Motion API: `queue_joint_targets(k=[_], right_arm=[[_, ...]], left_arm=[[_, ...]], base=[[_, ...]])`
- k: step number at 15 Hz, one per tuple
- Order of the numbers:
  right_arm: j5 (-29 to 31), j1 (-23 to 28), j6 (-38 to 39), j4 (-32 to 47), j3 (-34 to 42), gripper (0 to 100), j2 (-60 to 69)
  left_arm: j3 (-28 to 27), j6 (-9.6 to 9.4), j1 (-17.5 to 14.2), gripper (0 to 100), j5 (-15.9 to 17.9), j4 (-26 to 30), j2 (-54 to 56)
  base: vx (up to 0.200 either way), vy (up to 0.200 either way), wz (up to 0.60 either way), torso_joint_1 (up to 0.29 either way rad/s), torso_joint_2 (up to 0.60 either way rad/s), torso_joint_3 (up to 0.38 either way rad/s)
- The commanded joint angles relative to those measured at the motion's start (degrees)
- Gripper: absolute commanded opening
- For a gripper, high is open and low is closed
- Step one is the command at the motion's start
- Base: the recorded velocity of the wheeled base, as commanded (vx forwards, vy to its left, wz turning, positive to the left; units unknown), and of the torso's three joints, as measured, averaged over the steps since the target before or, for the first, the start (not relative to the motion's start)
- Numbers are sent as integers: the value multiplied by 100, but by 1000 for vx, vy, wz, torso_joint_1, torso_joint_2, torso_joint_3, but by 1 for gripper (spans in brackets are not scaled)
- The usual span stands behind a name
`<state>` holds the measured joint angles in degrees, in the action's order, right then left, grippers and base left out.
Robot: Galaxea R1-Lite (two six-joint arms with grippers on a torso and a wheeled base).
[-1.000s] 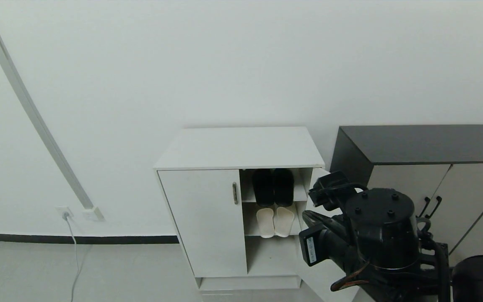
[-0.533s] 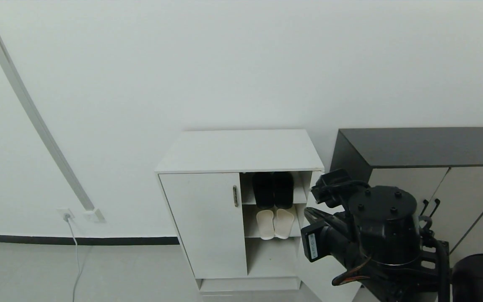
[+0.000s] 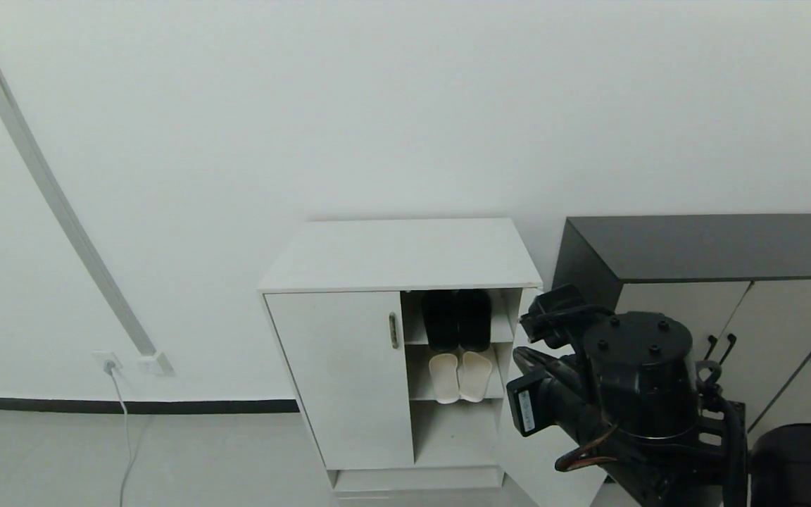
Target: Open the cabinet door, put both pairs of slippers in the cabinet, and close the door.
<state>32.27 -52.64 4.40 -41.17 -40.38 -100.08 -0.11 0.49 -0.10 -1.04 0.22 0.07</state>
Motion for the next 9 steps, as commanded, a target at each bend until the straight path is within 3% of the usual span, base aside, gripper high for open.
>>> queue_joint_targets(k=[1, 4, 9], right_arm=[[-1, 26, -1, -5, 21, 0, -46], [-19, 105, -1, -5, 21, 0, -64], [-28, 263, 8, -14, 3, 0, -134]], left_arm=[[2, 4, 1, 0, -2, 4, -7], [2, 4, 1, 0, -2, 4, -7], [2, 4, 1, 0, -11, 4, -7]], base=[[0, 0, -600, -7, -12, 2], [0, 0, -600, 6, 2, -1], [0, 0, 0, 0, 0, 0]])
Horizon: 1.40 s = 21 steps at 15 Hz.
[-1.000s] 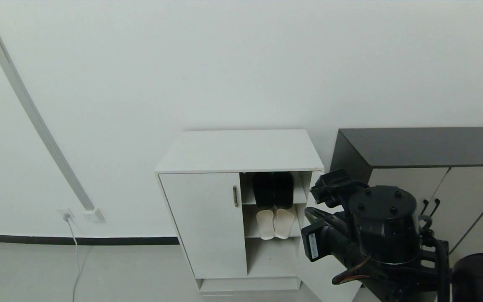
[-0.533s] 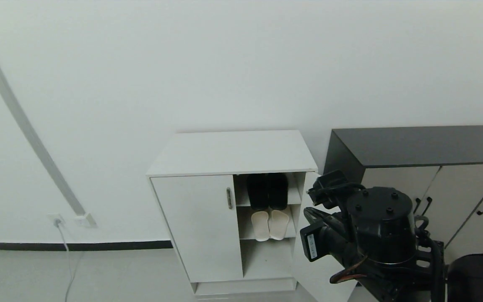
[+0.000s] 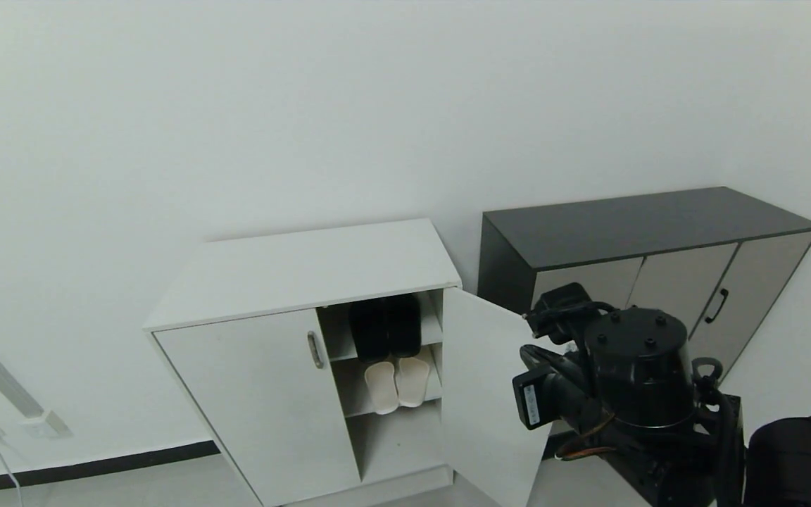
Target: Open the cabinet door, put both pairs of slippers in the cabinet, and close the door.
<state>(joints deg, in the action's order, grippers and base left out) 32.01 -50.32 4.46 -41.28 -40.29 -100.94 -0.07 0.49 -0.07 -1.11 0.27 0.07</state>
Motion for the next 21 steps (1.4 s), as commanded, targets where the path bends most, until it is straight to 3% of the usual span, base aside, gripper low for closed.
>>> queue_joint_targets(k=[1, 4, 8, 12, 15, 21], right_arm=[[-20, 75, 2, -29, -23, 0, -66], [7, 515, -33, -240, -313, 0, -471], [-20, 1253, -7, -91, -1367, 0, -1068], [-529, 1921, 204, 1227, -3011, 0, -1719], [-1109, 2185, 635, 2045, -3741, 0, -2053], [-1197, 2615, 732, 2018, -4039, 0, -2782]], left_arm=[[-1, 4, -1, 0, -3, 0, -7], [7, 4, -1, 0, 5, 0, -7], [7, 4, -1, 0, 5, 0, -7], [7, 4, -1, 0, 5, 0, -7], [-1, 4, -1, 0, 5, 0, -7], [-1, 4, -1, 0, 5, 0, -7]], base=[[0, 0, 0, 0, 0, 0], [0, 0, 0, 0, 0, 0], [0, 0, 0, 0, 0, 0], [0, 0, 0, 0, 0, 0], [0, 0, 0, 0, 0, 0], [0, 0, 0, 0, 0, 0]])
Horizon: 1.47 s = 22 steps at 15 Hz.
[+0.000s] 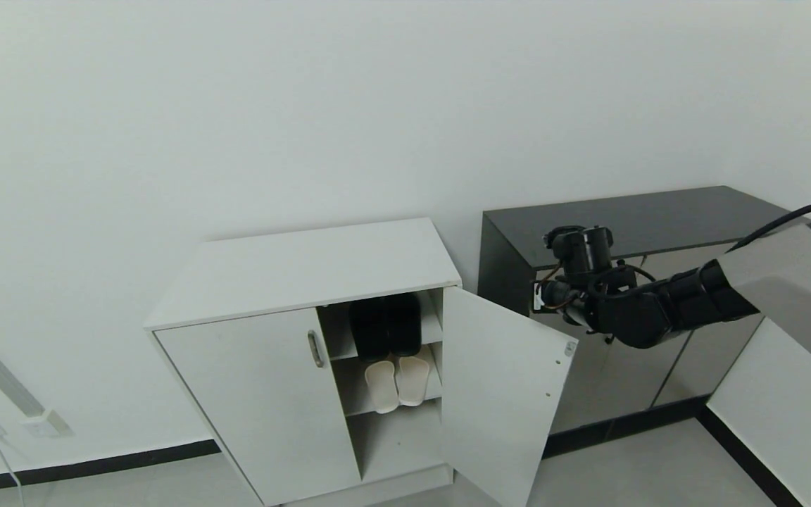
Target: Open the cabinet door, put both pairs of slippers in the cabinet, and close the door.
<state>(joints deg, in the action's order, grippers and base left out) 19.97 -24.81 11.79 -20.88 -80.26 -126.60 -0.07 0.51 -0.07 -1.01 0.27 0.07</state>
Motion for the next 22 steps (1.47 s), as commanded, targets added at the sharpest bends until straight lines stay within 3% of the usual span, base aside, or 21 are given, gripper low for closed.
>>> queue_joint_targets(k=[1, 17, 22], right_arm=[[-2, 99, -10, -39, -51, 0, -260], [-292, 178, -10, -39, -209, 0, -691], [-283, -94, -45, -258, 345, 0, -401]], left_arm=[[-1, 2, -1, 0, -4, 0, -7], [-1, 10, -1, 0, -4, 0, -7], [-1, 19, -1, 0, -4, 0, -7]], base=[[0, 0, 0, 0, 0, 0], [0, 0, 0, 0, 0, 0], [0, 0, 0, 0, 0, 0]])
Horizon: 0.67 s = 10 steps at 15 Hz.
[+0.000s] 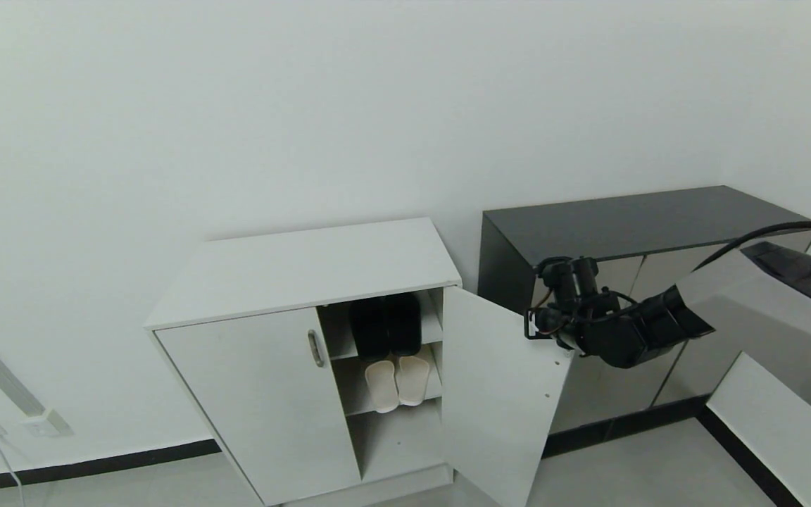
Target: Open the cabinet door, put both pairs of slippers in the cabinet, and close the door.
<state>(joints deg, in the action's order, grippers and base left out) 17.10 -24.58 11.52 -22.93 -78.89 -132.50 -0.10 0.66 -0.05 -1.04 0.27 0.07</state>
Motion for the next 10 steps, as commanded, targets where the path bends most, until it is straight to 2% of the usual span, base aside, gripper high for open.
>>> queue_joint_targets(k=[1, 7, 10], right_arm=[[4, -241, -18, -124, 356, 0, 312], [47, -1084, -1, -607, 1420, 0, 1024], [47, -1322, 8, -616, 1701, 0, 1218]], left_arm=[[1, 4, -4, 0, -2, 0, -7], [1, 22, -4, 0, -2, 0, -7], [1, 22, -4, 0, -2, 0, -7]], base=[[0, 0, 0, 0, 0, 0], [0, 0, 0, 0, 0, 0], [0, 0, 0, 0, 0, 0]])
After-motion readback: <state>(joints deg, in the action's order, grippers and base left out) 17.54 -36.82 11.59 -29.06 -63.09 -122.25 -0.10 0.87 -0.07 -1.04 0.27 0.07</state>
